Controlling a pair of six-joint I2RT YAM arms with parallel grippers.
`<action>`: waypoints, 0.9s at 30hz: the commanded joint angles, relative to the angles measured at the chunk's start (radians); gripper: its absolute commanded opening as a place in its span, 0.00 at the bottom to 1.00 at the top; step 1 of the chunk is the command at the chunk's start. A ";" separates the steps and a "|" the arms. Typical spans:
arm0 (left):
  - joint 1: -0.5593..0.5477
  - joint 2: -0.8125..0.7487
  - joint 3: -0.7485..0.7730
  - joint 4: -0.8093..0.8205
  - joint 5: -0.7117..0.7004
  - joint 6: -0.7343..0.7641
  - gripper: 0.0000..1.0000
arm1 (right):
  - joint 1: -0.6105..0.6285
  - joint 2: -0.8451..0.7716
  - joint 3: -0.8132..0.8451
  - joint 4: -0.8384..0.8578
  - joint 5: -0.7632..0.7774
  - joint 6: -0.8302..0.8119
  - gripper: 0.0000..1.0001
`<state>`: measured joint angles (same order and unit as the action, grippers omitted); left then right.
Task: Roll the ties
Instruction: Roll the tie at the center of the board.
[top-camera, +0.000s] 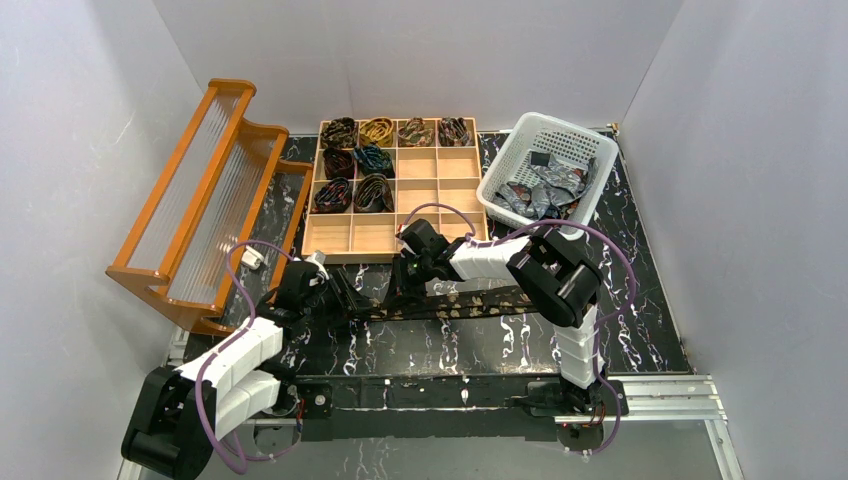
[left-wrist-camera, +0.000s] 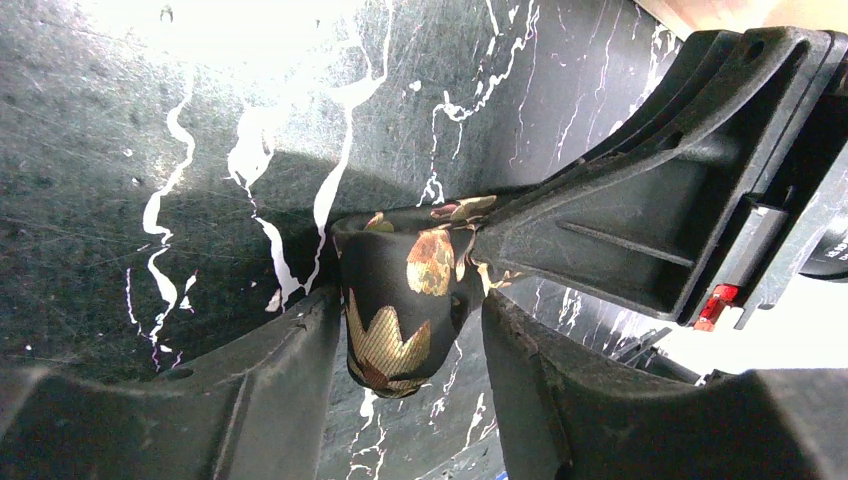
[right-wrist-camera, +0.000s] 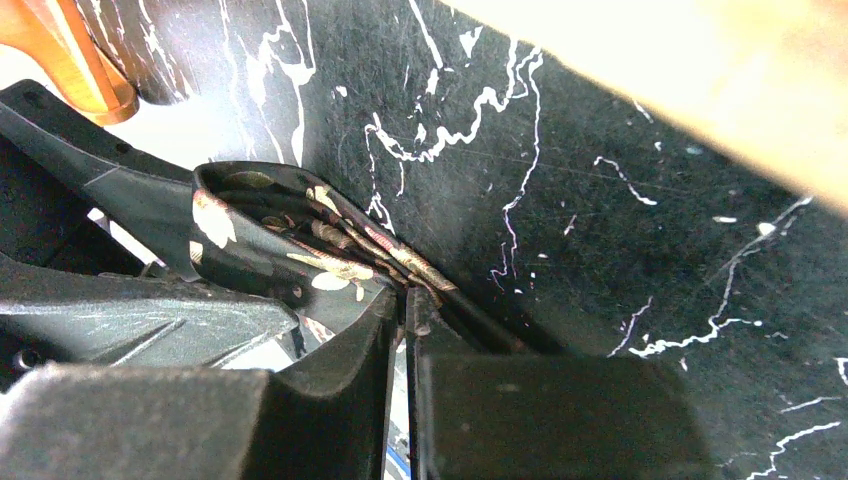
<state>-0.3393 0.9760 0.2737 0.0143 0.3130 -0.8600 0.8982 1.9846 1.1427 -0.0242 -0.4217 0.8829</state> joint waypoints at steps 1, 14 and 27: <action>0.007 0.002 0.027 -0.008 -0.033 0.008 0.50 | 0.007 0.050 -0.020 -0.085 0.050 -0.042 0.16; 0.008 0.009 0.036 -0.009 -0.067 0.002 0.22 | 0.008 0.040 -0.002 -0.094 0.044 -0.045 0.17; 0.008 -0.015 0.092 -0.101 -0.083 0.048 0.04 | 0.005 -0.166 -0.001 -0.156 0.172 -0.153 0.42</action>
<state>-0.3359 0.9829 0.3271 -0.0353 0.2584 -0.8410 0.9016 1.9011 1.1442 -0.0795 -0.3775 0.7963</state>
